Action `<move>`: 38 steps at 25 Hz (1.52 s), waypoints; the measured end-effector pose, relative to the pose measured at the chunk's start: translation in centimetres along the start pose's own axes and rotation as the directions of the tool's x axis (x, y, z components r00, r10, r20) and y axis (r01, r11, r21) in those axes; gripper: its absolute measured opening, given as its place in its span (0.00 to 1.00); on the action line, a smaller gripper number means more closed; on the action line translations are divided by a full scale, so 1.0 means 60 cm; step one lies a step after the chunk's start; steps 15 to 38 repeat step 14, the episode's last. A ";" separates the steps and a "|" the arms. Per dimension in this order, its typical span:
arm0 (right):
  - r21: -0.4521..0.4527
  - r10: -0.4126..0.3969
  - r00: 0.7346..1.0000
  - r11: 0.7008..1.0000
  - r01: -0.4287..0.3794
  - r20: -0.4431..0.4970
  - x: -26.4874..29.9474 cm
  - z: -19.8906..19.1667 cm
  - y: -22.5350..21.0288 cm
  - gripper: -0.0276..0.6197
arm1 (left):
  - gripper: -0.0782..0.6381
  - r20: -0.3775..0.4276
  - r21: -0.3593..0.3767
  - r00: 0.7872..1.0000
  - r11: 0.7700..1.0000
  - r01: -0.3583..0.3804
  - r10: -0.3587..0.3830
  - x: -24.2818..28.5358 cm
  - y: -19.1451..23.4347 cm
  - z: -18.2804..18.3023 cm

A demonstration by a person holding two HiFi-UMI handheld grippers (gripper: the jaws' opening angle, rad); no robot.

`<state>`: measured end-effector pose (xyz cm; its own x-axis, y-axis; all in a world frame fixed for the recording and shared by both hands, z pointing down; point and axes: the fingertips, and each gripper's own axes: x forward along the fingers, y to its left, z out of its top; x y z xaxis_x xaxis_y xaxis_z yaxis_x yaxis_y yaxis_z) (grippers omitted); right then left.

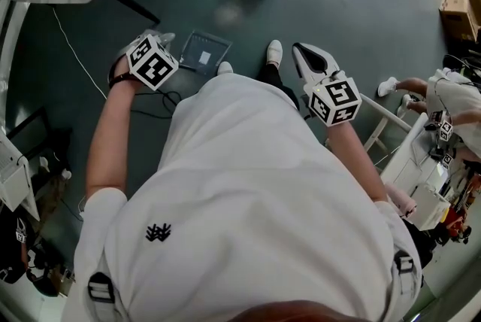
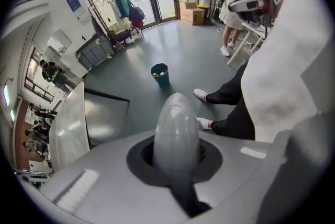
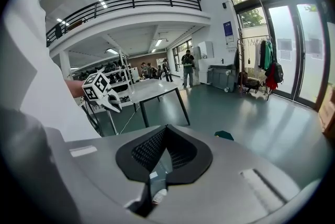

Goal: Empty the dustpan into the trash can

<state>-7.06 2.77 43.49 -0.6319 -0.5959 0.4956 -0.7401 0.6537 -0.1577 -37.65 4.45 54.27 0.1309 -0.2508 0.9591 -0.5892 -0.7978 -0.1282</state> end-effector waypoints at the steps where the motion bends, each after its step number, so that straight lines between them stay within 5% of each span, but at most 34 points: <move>1: -0.002 0.002 1.000 1.000 -0.002 -0.001 0.002 0.000 0.002 0.05 | 0.19 0.011 -0.014 1.000 1.000 0.005 -0.005 -0.002 -0.003 0.000; 14: -0.021 0.014 1.000 1.000 -0.014 -0.008 0.034 0.017 0.009 0.05 | 0.19 0.099 -0.113 0.993 0.991 0.073 -0.061 0.000 0.003 0.013; 38: -0.021 0.014 1.000 1.000 -0.014 -0.008 0.034 0.017 0.009 0.05 | 0.19 0.099 -0.113 0.993 0.991 0.073 -0.061 0.000 0.003 0.013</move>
